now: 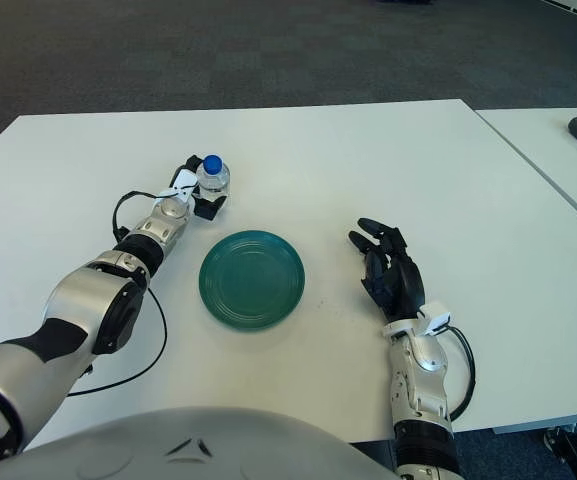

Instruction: Put the bottle into the plate.

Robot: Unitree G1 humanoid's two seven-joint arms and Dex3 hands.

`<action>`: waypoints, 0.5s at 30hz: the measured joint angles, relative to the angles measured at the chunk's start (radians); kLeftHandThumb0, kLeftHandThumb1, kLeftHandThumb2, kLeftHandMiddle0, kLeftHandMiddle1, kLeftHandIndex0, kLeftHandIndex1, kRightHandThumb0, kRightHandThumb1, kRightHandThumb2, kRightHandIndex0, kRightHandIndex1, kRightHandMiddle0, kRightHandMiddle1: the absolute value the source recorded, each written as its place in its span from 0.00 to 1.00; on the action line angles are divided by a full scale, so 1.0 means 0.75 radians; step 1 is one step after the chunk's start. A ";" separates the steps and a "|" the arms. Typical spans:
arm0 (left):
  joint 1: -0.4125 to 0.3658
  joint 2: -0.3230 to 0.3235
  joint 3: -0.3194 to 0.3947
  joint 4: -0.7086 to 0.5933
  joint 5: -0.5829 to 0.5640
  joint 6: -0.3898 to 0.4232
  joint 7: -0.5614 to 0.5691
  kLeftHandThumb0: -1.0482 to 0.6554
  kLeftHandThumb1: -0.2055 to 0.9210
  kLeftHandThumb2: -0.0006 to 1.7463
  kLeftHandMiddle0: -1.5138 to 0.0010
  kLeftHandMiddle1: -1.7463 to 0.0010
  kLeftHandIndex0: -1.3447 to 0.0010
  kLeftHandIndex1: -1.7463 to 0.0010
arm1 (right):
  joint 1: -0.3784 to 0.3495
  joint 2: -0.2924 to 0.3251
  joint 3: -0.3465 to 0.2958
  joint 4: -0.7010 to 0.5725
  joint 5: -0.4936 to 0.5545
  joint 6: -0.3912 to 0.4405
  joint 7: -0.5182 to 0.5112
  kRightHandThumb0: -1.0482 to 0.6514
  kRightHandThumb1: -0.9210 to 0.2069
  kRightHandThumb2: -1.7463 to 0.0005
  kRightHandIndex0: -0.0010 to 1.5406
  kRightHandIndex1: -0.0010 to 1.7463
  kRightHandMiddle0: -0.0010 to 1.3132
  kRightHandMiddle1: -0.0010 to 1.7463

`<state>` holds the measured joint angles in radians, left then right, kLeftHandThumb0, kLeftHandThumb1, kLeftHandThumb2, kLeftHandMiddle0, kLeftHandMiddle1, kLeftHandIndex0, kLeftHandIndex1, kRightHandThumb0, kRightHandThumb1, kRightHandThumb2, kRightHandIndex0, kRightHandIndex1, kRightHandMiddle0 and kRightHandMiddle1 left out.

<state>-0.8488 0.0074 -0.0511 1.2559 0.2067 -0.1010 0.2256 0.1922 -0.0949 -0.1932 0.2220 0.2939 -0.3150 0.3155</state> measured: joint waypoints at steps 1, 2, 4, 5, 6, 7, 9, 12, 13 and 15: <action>0.001 0.000 0.003 0.000 -0.002 -0.002 0.000 0.61 0.31 0.87 0.51 0.02 0.61 0.00 | 0.000 0.000 0.000 0.000 0.000 0.000 0.000 0.22 0.00 0.66 0.25 0.34 0.06 0.56; 0.003 0.000 0.006 0.000 -0.004 -0.006 0.000 0.61 0.31 0.87 0.51 0.02 0.61 0.00 | 0.000 0.000 0.000 0.000 0.000 0.000 0.000 0.22 0.00 0.66 0.25 0.34 0.06 0.56; 0.006 0.000 0.011 0.000 -0.006 -0.015 0.000 0.61 0.31 0.87 0.51 0.02 0.61 0.00 | 0.000 0.000 0.000 0.000 0.000 -0.001 0.000 0.22 0.00 0.66 0.25 0.34 0.06 0.56; 0.008 0.000 0.012 0.000 -0.007 -0.017 0.000 0.61 0.31 0.87 0.51 0.02 0.61 0.00 | 0.000 0.000 0.000 0.001 0.000 -0.001 0.000 0.22 0.00 0.66 0.25 0.34 0.06 0.56; 0.008 0.000 0.014 0.000 -0.007 -0.019 0.000 0.61 0.31 0.87 0.51 0.02 0.61 0.00 | 0.000 0.000 0.000 0.001 0.000 -0.001 0.000 0.22 0.00 0.66 0.25 0.34 0.06 0.56; 0.008 0.000 0.015 0.000 -0.008 -0.020 0.000 0.61 0.31 0.87 0.51 0.02 0.61 0.00 | 0.000 0.000 0.000 0.001 0.000 -0.002 0.000 0.22 0.00 0.66 0.25 0.34 0.06 0.56; 0.009 0.000 0.018 0.000 -0.009 -0.021 0.000 0.61 0.31 0.87 0.51 0.02 0.61 0.00 | -0.001 0.000 0.000 0.002 0.000 -0.003 0.000 0.22 0.00 0.66 0.25 0.34 0.06 0.56; 0.010 -0.001 0.023 0.000 -0.010 -0.022 -0.001 0.61 0.31 0.87 0.51 0.02 0.61 0.00 | -0.002 0.000 0.000 0.004 0.000 -0.006 0.000 0.22 0.00 0.66 0.25 0.34 0.06 0.56; 0.011 -0.001 0.024 -0.001 -0.010 -0.024 -0.001 0.61 0.31 0.87 0.51 0.02 0.61 0.00 | -0.002 0.000 0.000 0.004 0.000 -0.006 0.000 0.22 0.00 0.66 0.25 0.34 0.06 0.56; 0.017 -0.002 0.028 -0.006 -0.012 -0.031 -0.001 0.61 0.31 0.87 0.51 0.02 0.61 0.00 | -0.002 0.000 0.000 0.004 0.000 -0.007 0.000 0.22 0.00 0.66 0.25 0.34 0.06 0.56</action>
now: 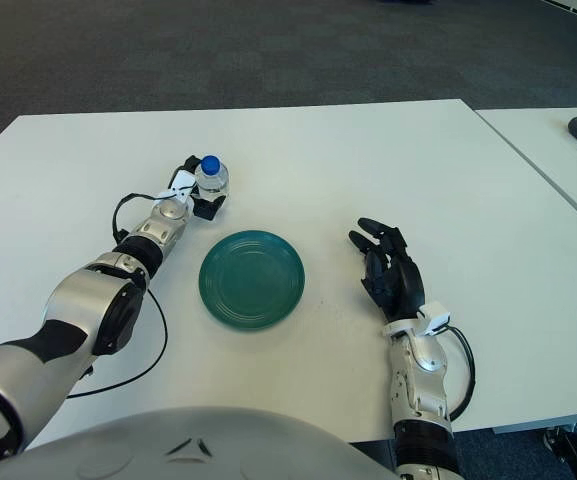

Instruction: Put the bottle into the plate.

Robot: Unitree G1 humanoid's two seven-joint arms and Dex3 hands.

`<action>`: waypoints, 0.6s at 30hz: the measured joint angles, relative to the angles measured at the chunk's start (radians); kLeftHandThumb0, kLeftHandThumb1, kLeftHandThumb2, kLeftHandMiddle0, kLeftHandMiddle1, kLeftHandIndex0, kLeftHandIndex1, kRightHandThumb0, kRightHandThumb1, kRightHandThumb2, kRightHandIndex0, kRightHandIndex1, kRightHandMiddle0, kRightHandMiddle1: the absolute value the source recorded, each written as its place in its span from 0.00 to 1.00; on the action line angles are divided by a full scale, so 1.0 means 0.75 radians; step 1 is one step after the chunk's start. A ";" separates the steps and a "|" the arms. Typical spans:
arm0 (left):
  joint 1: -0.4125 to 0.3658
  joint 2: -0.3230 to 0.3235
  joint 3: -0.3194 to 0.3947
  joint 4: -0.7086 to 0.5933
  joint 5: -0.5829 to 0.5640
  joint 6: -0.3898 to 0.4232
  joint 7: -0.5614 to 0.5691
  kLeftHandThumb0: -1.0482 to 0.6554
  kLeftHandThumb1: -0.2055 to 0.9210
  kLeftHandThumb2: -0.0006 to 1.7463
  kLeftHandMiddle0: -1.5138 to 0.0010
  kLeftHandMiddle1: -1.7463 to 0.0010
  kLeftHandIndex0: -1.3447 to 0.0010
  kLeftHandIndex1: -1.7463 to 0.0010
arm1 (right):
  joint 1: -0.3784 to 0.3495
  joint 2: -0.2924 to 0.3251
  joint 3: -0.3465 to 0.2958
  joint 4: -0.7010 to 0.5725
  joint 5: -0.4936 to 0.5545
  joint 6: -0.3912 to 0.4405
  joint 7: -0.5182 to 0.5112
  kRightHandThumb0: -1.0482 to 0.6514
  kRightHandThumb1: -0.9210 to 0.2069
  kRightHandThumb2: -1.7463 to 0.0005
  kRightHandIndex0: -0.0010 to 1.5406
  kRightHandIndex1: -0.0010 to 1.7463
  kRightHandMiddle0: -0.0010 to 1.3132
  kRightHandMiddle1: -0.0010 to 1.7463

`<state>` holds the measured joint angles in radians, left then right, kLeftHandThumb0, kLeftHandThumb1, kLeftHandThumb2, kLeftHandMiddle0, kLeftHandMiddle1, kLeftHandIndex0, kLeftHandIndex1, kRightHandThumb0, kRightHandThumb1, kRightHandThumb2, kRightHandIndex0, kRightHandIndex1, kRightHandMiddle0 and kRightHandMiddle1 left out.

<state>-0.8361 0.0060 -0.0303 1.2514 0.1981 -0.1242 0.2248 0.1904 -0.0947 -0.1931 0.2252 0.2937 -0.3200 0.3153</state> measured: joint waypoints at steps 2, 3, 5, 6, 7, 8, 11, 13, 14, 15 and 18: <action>0.011 -0.002 0.002 -0.017 -0.002 -0.006 0.000 0.61 0.31 0.86 0.51 0.02 0.61 0.00 | 0.000 0.000 0.000 0.000 0.000 0.000 0.000 0.22 0.00 0.66 0.25 0.34 0.06 0.56; 0.023 -0.004 0.003 -0.032 -0.005 -0.009 0.000 0.61 0.31 0.86 0.51 0.02 0.61 0.00 | -0.001 0.000 0.000 0.000 0.000 0.000 0.000 0.22 0.00 0.66 0.25 0.34 0.06 0.56; 0.065 -0.012 0.005 -0.092 -0.015 -0.021 0.000 0.61 0.31 0.86 0.51 0.02 0.61 0.00 | -0.001 0.000 0.000 0.001 0.000 0.000 0.000 0.22 0.00 0.66 0.25 0.34 0.06 0.56; 0.088 -0.016 0.006 -0.125 -0.020 -0.028 -0.002 0.61 0.31 0.86 0.51 0.02 0.61 0.00 | -0.001 0.000 0.000 0.001 0.000 0.000 0.000 0.22 0.00 0.66 0.25 0.34 0.06 0.56; 0.117 -0.023 0.006 -0.164 -0.027 -0.036 -0.003 0.61 0.31 0.86 0.52 0.02 0.61 0.00 | -0.002 0.000 -0.001 0.001 0.000 0.000 0.000 0.22 0.00 0.66 0.25 0.34 0.06 0.56; 0.135 -0.027 0.007 -0.188 -0.032 -0.040 -0.005 0.61 0.32 0.86 0.52 0.01 0.61 0.00 | -0.002 0.000 -0.001 0.002 0.000 0.000 0.000 0.22 0.00 0.66 0.25 0.34 0.06 0.56; 0.197 -0.038 0.008 -0.283 -0.048 -0.042 -0.025 0.62 0.32 0.87 0.52 0.01 0.61 0.00 | -0.002 -0.001 -0.002 0.003 0.001 0.000 0.000 0.22 0.00 0.66 0.25 0.34 0.06 0.56; 0.234 -0.044 0.008 -0.345 -0.051 -0.040 -0.038 0.62 0.32 0.87 0.52 0.01 0.61 0.00 | -0.003 -0.001 -0.002 0.003 0.001 0.000 0.000 0.22 0.00 0.66 0.25 0.34 0.06 0.56; 0.253 -0.046 0.008 -0.381 -0.052 -0.036 -0.044 0.62 0.32 0.87 0.52 0.01 0.61 0.00 | -0.004 -0.001 -0.002 0.004 0.001 0.000 0.000 0.22 0.00 0.66 0.25 0.34 0.06 0.56; 0.272 -0.049 0.007 -0.422 -0.053 -0.033 -0.048 0.62 0.32 0.87 0.53 0.00 0.61 0.00 | -0.005 -0.001 -0.002 0.004 0.001 -0.001 0.000 0.22 0.00 0.66 0.25 0.34 0.06 0.56; 0.324 -0.053 0.002 -0.543 -0.052 -0.032 -0.052 0.62 0.31 0.87 0.53 0.00 0.61 0.00 | -0.007 -0.001 -0.003 0.006 0.001 -0.001 0.000 0.22 0.00 0.66 0.25 0.34 0.06 0.56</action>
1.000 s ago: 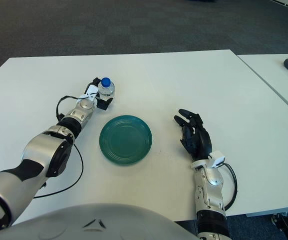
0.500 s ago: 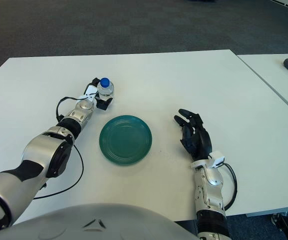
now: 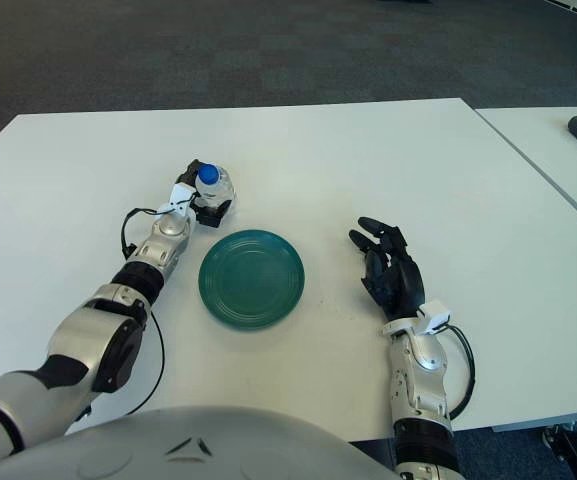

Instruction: Put the bottle into the plate.

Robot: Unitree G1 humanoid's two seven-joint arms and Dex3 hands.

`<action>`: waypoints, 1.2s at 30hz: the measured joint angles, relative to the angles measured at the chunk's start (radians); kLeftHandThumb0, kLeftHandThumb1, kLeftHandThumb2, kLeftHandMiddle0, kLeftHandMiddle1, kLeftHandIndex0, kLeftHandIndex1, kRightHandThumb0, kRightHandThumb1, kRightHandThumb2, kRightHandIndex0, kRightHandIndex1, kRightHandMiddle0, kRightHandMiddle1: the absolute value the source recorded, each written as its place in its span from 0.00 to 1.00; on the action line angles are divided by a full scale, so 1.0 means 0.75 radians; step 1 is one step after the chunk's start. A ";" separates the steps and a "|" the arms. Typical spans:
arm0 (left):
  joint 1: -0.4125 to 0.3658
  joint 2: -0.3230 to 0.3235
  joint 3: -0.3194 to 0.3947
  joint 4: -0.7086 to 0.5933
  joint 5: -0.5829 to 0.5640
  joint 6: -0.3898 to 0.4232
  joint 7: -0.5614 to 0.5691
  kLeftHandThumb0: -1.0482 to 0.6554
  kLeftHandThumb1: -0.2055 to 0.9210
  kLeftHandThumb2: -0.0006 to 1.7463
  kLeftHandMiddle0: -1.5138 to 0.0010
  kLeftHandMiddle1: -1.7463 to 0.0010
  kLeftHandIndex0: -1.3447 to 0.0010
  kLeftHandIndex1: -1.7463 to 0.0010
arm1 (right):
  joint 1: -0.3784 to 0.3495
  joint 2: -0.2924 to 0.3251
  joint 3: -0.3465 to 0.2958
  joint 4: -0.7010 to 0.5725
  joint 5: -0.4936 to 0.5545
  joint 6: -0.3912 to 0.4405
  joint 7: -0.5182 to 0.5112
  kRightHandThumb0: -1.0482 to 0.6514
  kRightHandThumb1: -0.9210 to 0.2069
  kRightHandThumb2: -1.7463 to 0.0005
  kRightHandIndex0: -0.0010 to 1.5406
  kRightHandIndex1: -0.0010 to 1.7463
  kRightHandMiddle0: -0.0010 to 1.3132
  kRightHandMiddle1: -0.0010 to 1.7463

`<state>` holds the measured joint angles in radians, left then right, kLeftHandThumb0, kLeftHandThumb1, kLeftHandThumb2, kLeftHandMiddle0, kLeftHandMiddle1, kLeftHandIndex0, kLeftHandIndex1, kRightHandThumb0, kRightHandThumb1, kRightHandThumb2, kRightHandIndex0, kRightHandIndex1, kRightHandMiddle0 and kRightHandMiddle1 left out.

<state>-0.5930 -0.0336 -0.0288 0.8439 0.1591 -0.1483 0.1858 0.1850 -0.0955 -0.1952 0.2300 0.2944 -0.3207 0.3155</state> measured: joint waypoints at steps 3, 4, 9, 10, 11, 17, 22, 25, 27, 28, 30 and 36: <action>0.043 -0.002 -0.014 -0.134 0.006 -0.003 -0.004 0.62 0.31 0.87 0.52 0.01 0.61 0.00 | -0.004 0.000 -0.002 0.006 0.000 -0.001 0.000 0.22 0.00 0.66 0.26 0.34 0.06 0.56; 0.053 -0.003 -0.018 -0.165 0.007 -0.006 -0.006 0.62 0.31 0.87 0.52 0.01 0.61 0.00 | -0.006 -0.001 -0.003 0.008 0.000 -0.001 0.000 0.22 0.00 0.66 0.26 0.34 0.06 0.56; 0.157 -0.026 -0.074 -0.410 0.027 0.005 -0.013 0.61 0.28 0.90 0.51 0.00 0.58 0.00 | -0.013 -0.002 -0.003 0.011 0.000 -0.009 0.000 0.22 0.00 0.66 0.26 0.34 0.06 0.56; 0.189 -0.032 -0.089 -0.464 0.034 0.010 -0.014 0.61 0.27 0.90 0.51 0.00 0.58 0.00 | -0.013 -0.002 -0.003 0.012 0.000 -0.009 0.000 0.22 0.00 0.66 0.26 0.34 0.06 0.56; 0.226 -0.040 -0.107 -0.525 0.042 0.020 -0.016 0.61 0.27 0.90 0.50 0.00 0.58 0.00 | -0.014 -0.002 -0.003 0.015 0.000 -0.010 0.000 0.22 0.00 0.66 0.26 0.34 0.06 0.56; 0.414 -0.058 -0.212 -0.752 0.081 0.063 -0.074 0.61 0.22 0.93 0.48 0.00 0.55 0.00 | -0.019 -0.003 -0.004 0.027 -0.001 -0.017 0.000 0.22 0.00 0.66 0.26 0.34 0.06 0.56; 0.549 -0.055 -0.276 -0.893 0.104 0.080 -0.119 0.61 0.23 0.93 0.48 0.00 0.56 0.00 | -0.026 -0.002 -0.001 0.034 -0.001 -0.023 0.000 0.22 0.00 0.66 0.26 0.34 0.06 0.56; 0.630 -0.049 -0.304 -0.959 0.115 0.079 -0.135 0.61 0.23 0.93 0.48 0.00 0.56 0.00 | -0.030 -0.002 -0.002 0.039 -0.001 -0.025 0.000 0.22 0.00 0.66 0.26 0.34 0.06 0.56; 0.664 -0.045 -0.311 -0.975 0.116 0.080 -0.143 0.61 0.23 0.93 0.48 0.00 0.56 0.00 | -0.033 -0.003 -0.004 0.045 -0.001 -0.026 0.000 0.22 0.00 0.66 0.26 0.34 0.06 0.56; 0.678 -0.043 -0.314 -0.978 0.117 0.082 -0.147 0.61 0.22 0.94 0.47 0.00 0.55 0.00 | -0.033 -0.003 -0.005 0.047 -0.001 -0.026 0.000 0.22 0.00 0.66 0.26 0.34 0.06 0.56; 0.696 -0.038 -0.315 -0.983 0.119 0.090 -0.155 0.61 0.21 0.94 0.47 0.00 0.55 0.00 | -0.034 -0.003 -0.006 0.050 -0.001 -0.027 0.000 0.22 0.00 0.66 0.26 0.34 0.06 0.56; 0.711 -0.020 -0.319 -1.008 0.118 0.106 -0.182 0.61 0.23 0.93 0.47 0.00 0.56 0.00 | -0.040 -0.003 -0.006 0.054 -0.005 -0.029 0.000 0.22 0.00 0.66 0.26 0.34 0.06 0.56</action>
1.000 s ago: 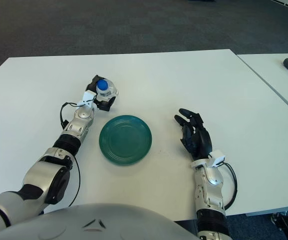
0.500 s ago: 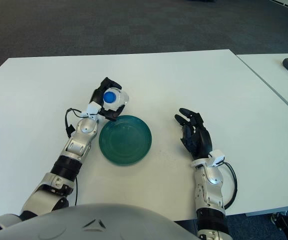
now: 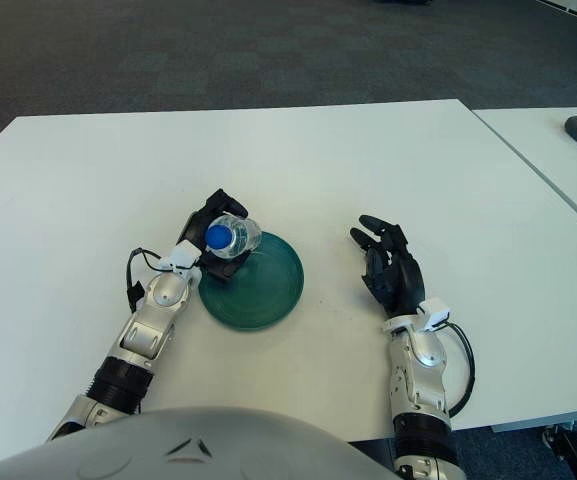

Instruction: Put the bottle into the plate.

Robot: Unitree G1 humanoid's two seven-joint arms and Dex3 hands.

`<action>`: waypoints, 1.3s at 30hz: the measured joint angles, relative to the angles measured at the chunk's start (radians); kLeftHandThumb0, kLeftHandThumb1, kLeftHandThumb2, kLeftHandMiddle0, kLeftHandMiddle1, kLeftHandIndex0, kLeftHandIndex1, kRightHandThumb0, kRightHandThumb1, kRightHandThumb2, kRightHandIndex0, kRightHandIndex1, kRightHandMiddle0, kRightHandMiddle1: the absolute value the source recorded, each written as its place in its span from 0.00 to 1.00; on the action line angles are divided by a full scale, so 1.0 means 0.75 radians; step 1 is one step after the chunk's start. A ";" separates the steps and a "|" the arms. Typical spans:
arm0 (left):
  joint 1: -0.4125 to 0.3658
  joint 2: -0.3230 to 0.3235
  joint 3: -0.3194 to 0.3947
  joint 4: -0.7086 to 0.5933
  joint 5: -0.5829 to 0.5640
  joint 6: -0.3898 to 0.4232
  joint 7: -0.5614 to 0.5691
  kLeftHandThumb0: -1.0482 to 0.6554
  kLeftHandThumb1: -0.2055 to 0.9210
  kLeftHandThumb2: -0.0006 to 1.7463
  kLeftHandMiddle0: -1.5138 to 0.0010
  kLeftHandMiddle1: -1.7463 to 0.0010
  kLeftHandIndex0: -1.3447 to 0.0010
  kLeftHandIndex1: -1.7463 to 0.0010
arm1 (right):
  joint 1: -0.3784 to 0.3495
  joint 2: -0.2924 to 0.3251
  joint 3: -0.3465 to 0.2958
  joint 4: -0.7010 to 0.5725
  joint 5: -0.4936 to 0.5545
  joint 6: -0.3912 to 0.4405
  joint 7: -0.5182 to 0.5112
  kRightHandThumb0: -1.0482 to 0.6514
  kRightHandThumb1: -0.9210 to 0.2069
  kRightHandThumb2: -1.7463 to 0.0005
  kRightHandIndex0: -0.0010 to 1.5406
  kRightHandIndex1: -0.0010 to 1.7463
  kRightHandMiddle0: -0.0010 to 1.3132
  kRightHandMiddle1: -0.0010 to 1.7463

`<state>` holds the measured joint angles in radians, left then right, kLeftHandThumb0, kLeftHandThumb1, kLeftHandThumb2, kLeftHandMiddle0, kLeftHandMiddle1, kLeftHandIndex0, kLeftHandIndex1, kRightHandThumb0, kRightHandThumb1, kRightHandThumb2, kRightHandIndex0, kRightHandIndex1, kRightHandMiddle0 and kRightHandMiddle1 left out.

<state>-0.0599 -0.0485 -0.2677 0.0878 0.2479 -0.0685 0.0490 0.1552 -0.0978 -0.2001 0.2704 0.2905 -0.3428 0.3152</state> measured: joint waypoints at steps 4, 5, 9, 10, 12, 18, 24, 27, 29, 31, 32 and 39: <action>0.032 0.004 -0.019 -0.054 -0.003 0.007 -0.024 0.61 0.26 0.91 0.49 0.00 0.58 0.00 | -0.010 0.000 0.000 0.008 -0.003 -0.002 -0.001 0.22 0.00 0.66 0.26 0.34 0.06 0.56; 0.044 0.004 -0.027 -0.065 -0.003 0.007 -0.029 0.61 0.26 0.91 0.49 0.00 0.58 0.00 | -0.011 0.000 0.000 0.009 -0.004 -0.003 -0.002 0.22 0.00 0.66 0.26 0.34 0.06 0.56; 0.093 0.004 -0.060 -0.086 -0.003 0.007 -0.048 0.61 0.28 0.90 0.50 0.00 0.59 0.00 | -0.016 0.000 0.000 0.016 -0.005 -0.003 -0.003 0.22 0.00 0.66 0.26 0.34 0.06 0.56; 0.104 0.004 -0.068 -0.086 -0.003 0.008 -0.054 0.61 0.26 0.91 0.49 0.00 0.58 0.00 | -0.017 0.000 0.000 0.018 -0.006 -0.003 -0.004 0.22 0.00 0.66 0.26 0.34 0.06 0.56; 0.122 0.005 -0.078 -0.086 -0.003 0.010 -0.062 0.61 0.23 0.93 0.47 0.00 0.56 0.00 | -0.019 0.000 0.000 0.020 -0.006 -0.003 -0.004 0.22 0.00 0.66 0.26 0.34 0.06 0.56; 0.137 0.012 -0.080 -0.086 0.003 0.012 -0.067 0.61 0.19 0.95 0.46 0.00 0.53 0.01 | -0.023 0.000 -0.001 0.025 -0.007 -0.003 -0.008 0.22 0.00 0.66 0.26 0.34 0.06 0.56; 0.136 0.015 -0.071 -0.086 0.002 0.013 -0.069 0.61 0.19 0.96 0.45 0.00 0.54 0.00 | -0.030 0.000 -0.001 0.033 -0.008 -0.005 -0.010 0.22 0.00 0.66 0.26 0.34 0.06 0.56; 0.136 0.015 -0.064 -0.083 0.000 0.012 -0.069 0.61 0.18 0.96 0.45 0.00 0.53 0.00 | -0.035 0.000 -0.002 0.037 -0.008 -0.007 -0.014 0.22 0.00 0.66 0.26 0.34 0.06 0.56; 0.136 0.015 -0.062 -0.081 -0.001 0.010 -0.069 0.61 0.17 0.97 0.44 0.00 0.53 0.00 | -0.036 0.000 -0.002 0.039 -0.008 -0.008 -0.017 0.22 0.00 0.66 0.26 0.34 0.06 0.56; 0.135 0.015 -0.062 -0.080 -0.003 0.009 -0.070 0.61 0.19 0.96 0.45 0.00 0.54 0.00 | -0.037 0.000 -0.002 0.039 -0.008 -0.008 -0.019 0.22 0.00 0.66 0.26 0.34 0.06 0.56; 0.136 0.014 -0.062 -0.079 -0.007 0.009 -0.072 0.61 0.20 0.95 0.45 0.00 0.54 0.00 | -0.038 0.000 -0.002 0.040 -0.008 -0.008 -0.020 0.22 0.00 0.66 0.26 0.34 0.06 0.56; 0.146 0.007 -0.074 -0.077 -0.034 0.002 -0.096 0.61 0.24 0.92 0.48 0.00 0.57 0.00 | -0.044 0.000 -0.002 0.051 -0.009 -0.017 -0.023 0.22 0.00 0.66 0.26 0.34 0.06 0.56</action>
<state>0.0497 -0.0433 -0.3235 0.0299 0.2226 -0.0673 -0.0229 0.1221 -0.0976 -0.2013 0.3083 0.2840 -0.3553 0.2981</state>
